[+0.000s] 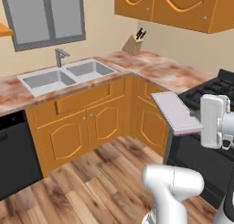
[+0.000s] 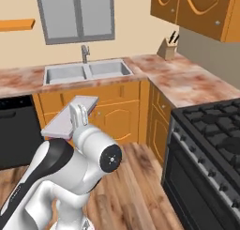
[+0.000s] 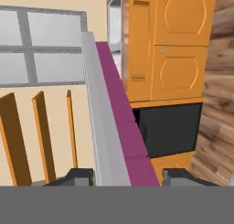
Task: The ice cube tray has been filled with water. Take the tray and place it in the freezer to make ice. Close the freezer door after placing the tray.
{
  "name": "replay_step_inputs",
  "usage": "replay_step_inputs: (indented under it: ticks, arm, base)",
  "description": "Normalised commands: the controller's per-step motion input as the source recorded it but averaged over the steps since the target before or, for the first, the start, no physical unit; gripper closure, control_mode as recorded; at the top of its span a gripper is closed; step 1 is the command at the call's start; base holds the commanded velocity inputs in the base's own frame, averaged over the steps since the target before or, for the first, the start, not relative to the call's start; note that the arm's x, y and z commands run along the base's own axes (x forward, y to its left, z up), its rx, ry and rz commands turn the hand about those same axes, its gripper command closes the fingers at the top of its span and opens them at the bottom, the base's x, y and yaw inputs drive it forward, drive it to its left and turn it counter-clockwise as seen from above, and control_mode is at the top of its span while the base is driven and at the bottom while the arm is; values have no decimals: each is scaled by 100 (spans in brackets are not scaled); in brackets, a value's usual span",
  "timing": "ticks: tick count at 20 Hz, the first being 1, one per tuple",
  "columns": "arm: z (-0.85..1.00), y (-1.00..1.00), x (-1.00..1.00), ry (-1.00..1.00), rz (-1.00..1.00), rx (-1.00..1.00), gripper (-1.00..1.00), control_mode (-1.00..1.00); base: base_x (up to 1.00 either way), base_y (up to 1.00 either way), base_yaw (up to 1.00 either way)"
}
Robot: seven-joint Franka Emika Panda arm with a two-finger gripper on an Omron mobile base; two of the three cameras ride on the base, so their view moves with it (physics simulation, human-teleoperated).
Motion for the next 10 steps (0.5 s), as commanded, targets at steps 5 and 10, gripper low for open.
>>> replay_step_inputs:
  ticks: [5,10]
  arm:
    - [0,0,0,0,0,0,100,100]
    - [0,0,0,0,0,0,100,100]
  base:
    - [-72,22,-42]
    - [-81,47,-39]
